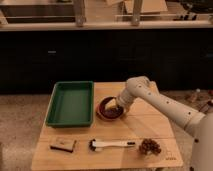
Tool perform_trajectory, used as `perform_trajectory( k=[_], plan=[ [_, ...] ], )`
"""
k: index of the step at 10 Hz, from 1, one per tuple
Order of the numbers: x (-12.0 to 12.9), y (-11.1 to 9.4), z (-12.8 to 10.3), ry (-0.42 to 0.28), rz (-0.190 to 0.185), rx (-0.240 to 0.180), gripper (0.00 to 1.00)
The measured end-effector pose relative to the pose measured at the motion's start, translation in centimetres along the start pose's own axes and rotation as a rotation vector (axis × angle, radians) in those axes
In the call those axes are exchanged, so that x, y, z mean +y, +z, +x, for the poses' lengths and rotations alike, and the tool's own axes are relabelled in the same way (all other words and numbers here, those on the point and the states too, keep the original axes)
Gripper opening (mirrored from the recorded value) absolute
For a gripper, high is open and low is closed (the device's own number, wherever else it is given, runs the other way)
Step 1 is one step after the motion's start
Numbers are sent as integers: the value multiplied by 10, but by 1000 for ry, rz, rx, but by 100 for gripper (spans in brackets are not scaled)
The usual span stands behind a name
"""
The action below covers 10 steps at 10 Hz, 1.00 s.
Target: Stack bowls into tray
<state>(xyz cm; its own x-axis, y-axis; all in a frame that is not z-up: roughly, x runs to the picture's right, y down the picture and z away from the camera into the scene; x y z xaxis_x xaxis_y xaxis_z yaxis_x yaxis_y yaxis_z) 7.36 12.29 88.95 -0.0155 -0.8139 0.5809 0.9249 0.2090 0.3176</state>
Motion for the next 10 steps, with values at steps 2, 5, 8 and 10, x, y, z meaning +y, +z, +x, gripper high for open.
perform_trajectory(
  k=[2, 5, 8, 10],
  plan=[
    [3, 7, 1, 13, 20, 1, 75],
    [6, 12, 0, 17, 35, 3, 45],
    [4, 12, -7, 13, 42, 6, 15],
    [7, 8, -12, 14, 47, 15, 0]
  ],
)
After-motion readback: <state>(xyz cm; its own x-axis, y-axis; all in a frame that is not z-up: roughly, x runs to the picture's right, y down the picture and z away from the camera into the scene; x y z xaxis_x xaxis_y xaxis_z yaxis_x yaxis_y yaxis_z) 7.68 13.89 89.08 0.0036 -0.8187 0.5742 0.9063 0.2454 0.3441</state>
